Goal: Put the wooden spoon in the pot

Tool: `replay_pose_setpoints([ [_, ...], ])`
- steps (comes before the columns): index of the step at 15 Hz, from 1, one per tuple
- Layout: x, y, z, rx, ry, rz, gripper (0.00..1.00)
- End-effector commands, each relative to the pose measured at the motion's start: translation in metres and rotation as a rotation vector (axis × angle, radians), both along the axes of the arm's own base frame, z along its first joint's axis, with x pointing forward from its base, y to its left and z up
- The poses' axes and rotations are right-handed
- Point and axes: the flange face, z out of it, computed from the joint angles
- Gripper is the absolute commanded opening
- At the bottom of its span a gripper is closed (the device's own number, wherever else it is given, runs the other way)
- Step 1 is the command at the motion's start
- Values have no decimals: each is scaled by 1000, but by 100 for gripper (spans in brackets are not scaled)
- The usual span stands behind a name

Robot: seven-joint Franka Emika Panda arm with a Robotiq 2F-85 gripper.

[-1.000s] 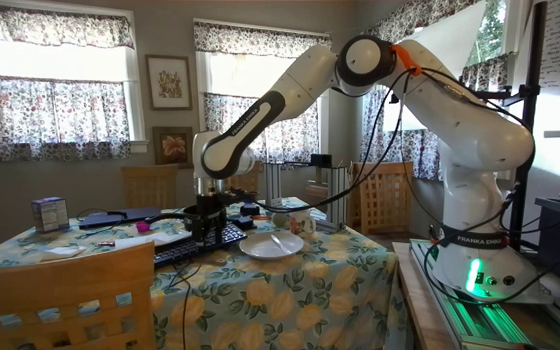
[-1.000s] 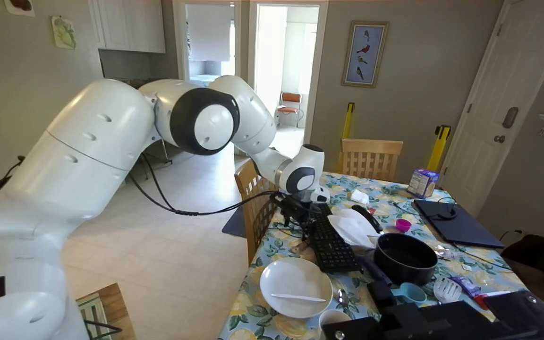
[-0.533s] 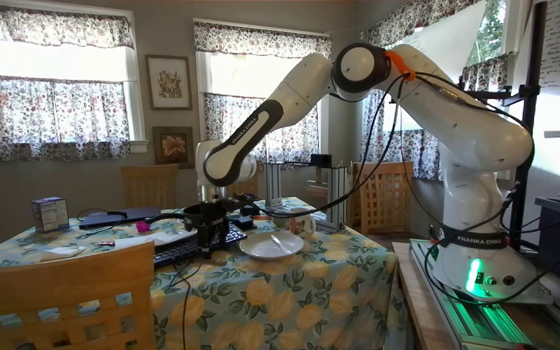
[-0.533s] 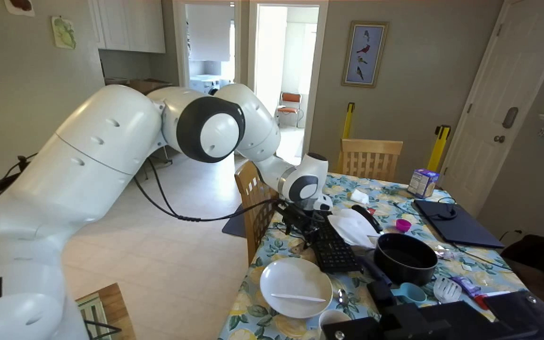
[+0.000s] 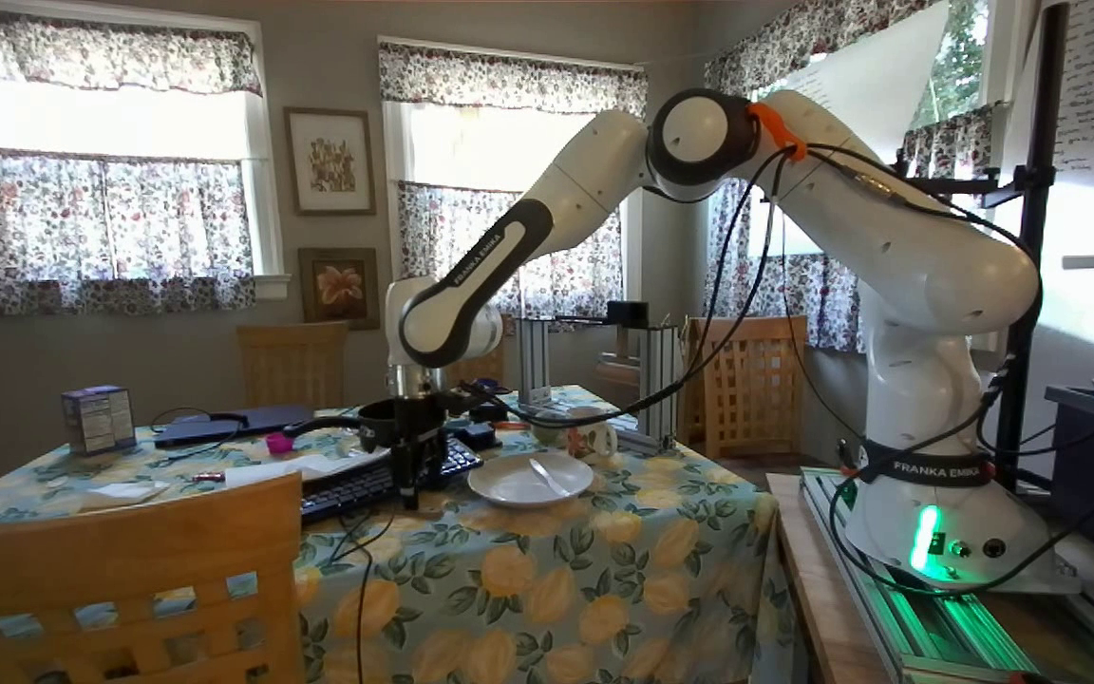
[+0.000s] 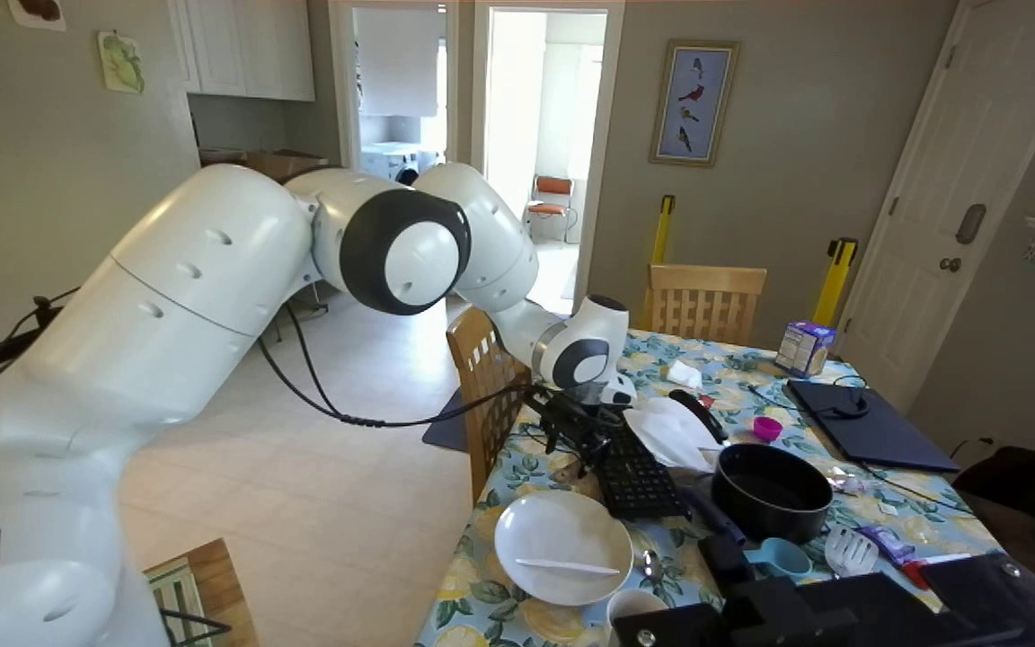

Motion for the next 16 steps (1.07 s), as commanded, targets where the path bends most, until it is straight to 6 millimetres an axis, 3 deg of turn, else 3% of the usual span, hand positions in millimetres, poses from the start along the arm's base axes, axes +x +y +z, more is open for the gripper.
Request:
replay_pose_setpoints([
  [1, 10, 5, -7, 13, -4, 25, 80],
  [4, 12, 6, -10, 2, -6, 30, 74],
  [5, 13, 6, -10, -3, -8, 31, 77],
  [6, 14, 5, -11, 5, -11, 27, 68],
  [8, 16, 4, -11, 8, -13, 28, 63],
  [16, 19, -2, -13, 10, -15, 29, 60],
])
